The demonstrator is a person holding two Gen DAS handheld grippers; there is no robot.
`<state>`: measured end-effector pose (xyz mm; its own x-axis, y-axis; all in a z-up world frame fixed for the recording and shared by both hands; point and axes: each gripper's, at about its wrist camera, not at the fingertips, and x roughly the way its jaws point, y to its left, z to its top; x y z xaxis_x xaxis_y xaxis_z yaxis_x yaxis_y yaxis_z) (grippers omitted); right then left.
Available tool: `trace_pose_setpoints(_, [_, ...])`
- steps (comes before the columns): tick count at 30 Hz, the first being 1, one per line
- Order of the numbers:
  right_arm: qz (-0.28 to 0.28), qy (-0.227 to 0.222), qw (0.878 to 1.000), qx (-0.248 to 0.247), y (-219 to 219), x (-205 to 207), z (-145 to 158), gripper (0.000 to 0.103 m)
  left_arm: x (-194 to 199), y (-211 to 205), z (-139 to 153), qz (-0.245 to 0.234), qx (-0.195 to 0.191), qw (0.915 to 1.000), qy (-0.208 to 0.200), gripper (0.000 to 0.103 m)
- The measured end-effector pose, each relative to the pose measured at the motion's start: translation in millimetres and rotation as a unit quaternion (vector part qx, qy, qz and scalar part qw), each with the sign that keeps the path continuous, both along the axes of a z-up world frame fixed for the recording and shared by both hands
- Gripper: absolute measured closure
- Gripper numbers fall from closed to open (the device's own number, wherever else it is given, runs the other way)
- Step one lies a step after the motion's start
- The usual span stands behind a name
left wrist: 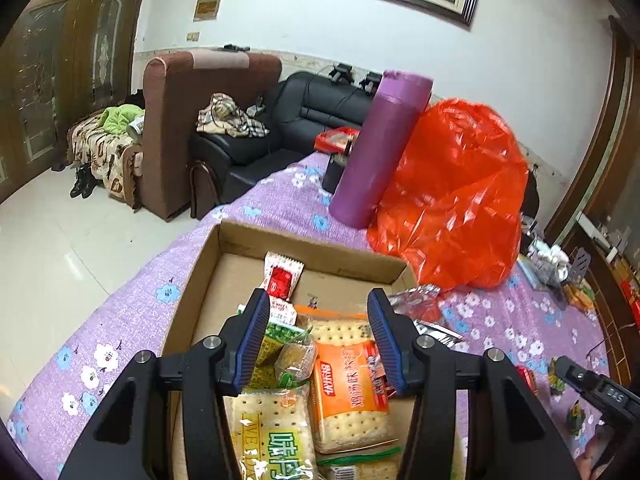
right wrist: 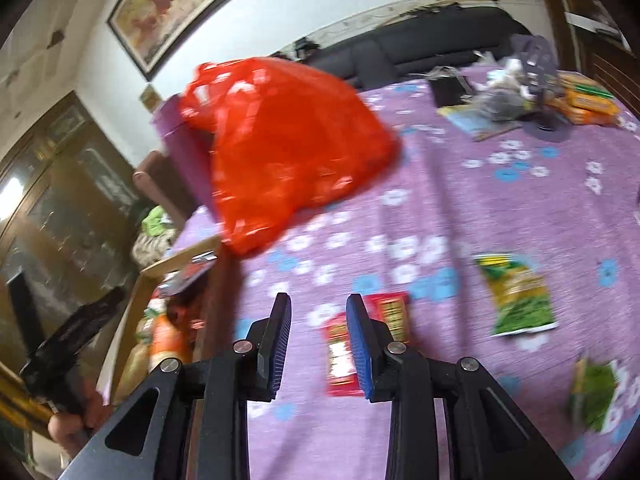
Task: Organize snacks
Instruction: 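Grasp a red candy bar with the right tool while the left tool grasps another red candy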
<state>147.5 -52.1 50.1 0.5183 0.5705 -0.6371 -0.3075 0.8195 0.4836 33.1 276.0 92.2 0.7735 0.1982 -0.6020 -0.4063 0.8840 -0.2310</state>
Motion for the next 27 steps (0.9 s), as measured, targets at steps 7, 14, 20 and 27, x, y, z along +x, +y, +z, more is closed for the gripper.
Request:
trace_pose_setpoints(7, [0.01,0.015,0.998,-0.067,7.2,10.5,-21.0,0.072,-1.3,-40.6,18.2,-0.083,-0.014,0.9964,-0.003,0.053])
trace_pose_setpoints(14, [0.017,0.017,0.993,-0.117,17.8,14.5,-39.6,0.073,4.2,-112.4,27.8,-0.199,-0.03,0.9789,0.035,0.055])
trace_pose_setpoints(20, [-0.014,0.025,0.995,-0.099,0.6,16.8,-34.1,0.082,21.0,-159.6,17.3,-0.242,-0.045,0.9656,0.084,0.055])
trace_pose_setpoints(27, [-0.068,0.024,0.997,-0.034,-37.5,16.3,-17.7,0.082,67.8,-198.0,-26.8,-0.245,-0.046,0.9548,0.162,0.072])
